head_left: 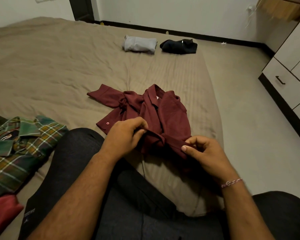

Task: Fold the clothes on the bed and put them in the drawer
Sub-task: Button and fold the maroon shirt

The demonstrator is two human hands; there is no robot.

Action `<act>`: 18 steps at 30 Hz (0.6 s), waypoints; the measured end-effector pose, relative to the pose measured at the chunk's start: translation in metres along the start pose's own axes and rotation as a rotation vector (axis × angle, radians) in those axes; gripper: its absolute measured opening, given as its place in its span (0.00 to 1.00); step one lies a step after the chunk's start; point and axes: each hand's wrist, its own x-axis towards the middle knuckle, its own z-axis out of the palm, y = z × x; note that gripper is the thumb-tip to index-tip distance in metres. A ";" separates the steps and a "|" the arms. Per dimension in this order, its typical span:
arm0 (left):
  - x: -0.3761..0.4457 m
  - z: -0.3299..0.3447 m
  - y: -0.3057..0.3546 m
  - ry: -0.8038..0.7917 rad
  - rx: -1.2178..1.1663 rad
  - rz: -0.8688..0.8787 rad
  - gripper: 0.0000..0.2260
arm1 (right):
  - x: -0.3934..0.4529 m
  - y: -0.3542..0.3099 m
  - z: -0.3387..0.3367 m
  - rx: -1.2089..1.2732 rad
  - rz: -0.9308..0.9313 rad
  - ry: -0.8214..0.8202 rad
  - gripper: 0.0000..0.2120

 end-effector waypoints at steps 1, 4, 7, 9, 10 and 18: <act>-0.001 -0.002 -0.003 0.041 -0.014 -0.040 0.05 | -0.001 0.000 -0.005 0.042 0.020 -0.031 0.04; 0.000 -0.006 -0.005 0.181 0.039 -0.084 0.08 | -0.006 -0.001 -0.016 0.161 0.068 -0.027 0.08; 0.002 -0.006 -0.009 0.258 0.101 -0.124 0.14 | -0.011 -0.004 -0.019 0.282 0.082 0.020 0.05; 0.001 -0.008 -0.012 0.307 0.116 -0.128 0.13 | -0.012 -0.004 -0.018 0.363 0.086 0.050 0.04; 0.000 -0.009 -0.012 0.340 0.107 -0.115 0.12 | -0.013 -0.006 -0.018 0.406 0.087 0.063 0.04; -0.013 0.004 0.028 0.457 0.025 0.246 0.09 | -0.022 -0.022 0.003 0.542 -0.023 0.142 0.12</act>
